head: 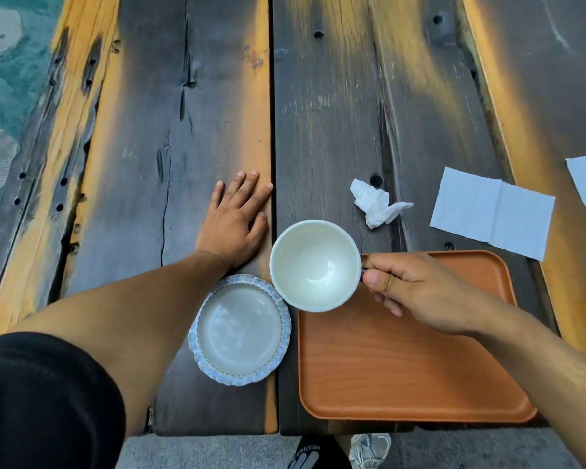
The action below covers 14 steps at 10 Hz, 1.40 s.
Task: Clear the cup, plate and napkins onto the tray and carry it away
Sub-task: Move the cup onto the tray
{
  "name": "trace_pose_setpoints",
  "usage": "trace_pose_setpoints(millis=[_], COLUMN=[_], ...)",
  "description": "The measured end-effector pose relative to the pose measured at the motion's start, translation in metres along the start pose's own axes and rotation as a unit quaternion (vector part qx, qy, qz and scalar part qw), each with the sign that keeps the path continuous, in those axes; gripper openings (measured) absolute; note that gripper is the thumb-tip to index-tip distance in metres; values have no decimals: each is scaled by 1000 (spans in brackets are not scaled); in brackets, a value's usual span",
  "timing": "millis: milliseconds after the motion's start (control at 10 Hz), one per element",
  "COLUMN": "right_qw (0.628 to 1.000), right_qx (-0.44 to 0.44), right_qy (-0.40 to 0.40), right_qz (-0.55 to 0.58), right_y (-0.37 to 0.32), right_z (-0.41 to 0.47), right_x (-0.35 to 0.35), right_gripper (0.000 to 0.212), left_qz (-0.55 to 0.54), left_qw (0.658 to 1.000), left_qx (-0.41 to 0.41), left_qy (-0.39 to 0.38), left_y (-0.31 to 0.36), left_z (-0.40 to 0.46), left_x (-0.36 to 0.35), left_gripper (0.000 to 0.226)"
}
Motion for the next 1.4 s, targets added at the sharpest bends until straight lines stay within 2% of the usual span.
trace_pose_setpoints(millis=[400, 700, 900, 1000, 1400], right_qw=[998, 996, 997, 997, 997], right_qx=[-19, -34, -39, -34, -50], right_qy=[-50, -59, -66, -71, -51], right_qz=[-41, -52, -26, 3, 26], right_y=[27, 34, 32, 30, 40], right_z=[-8, -3, 4, 8, 15], right_x=[3, 2, 1, 2, 2], right_gripper=[34, 34, 31, 38, 28], left_qz=[0, -7, -7, -10, -8], left_qw=[1000, 1000, 1000, 1000, 1000], left_qx=[5, 5, 5, 6, 6], left_qy=[0, 4, 5, 4, 3], left_y=[0, 1, 1, 1, 1], left_z=[1, 0, 1, 1, 1], left_x=[1, 2, 2, 3, 2], left_gripper=[60, 61, 61, 60, 60])
Point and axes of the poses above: each hand's wrist, its own z-axis towards the middle knuckle, its own x-axis out of the back of the hand, y = z × x, the point moved 2 cm from there along z, towards the middle knuckle, and after that the axes turned 2 degrees about z, right-handed, at the moved point
